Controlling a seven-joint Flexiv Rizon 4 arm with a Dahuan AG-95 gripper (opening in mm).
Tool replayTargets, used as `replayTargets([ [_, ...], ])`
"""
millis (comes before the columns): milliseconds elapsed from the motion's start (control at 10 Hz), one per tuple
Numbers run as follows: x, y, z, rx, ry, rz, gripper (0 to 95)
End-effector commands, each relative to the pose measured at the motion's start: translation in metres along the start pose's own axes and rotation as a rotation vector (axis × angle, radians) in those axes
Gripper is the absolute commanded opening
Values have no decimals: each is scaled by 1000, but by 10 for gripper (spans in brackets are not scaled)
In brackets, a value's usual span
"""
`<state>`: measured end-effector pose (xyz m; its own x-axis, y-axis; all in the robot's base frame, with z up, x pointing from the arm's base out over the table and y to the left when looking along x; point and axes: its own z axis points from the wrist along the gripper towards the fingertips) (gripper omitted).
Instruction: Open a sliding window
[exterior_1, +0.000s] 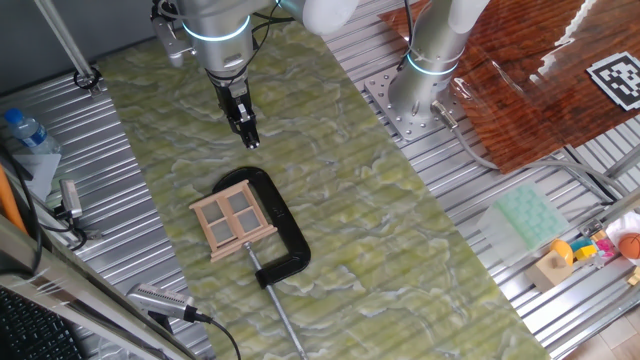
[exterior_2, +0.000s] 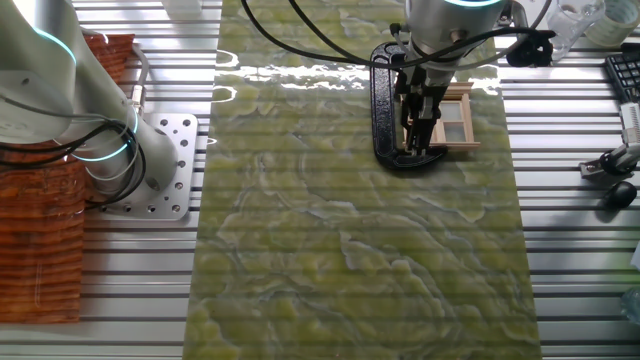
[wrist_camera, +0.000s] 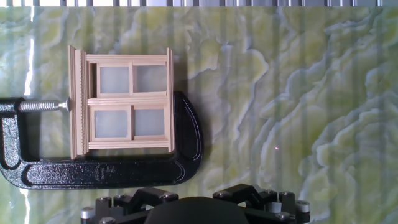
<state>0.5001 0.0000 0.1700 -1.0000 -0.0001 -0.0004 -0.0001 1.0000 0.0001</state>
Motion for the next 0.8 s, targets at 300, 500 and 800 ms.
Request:
replayTargets([
  [300, 0, 1, 0, 62, 20, 25, 0],
  [500, 0, 1, 0, 63, 20, 27, 0],
  [800, 1, 1, -1, 63, 19, 30, 0],
])
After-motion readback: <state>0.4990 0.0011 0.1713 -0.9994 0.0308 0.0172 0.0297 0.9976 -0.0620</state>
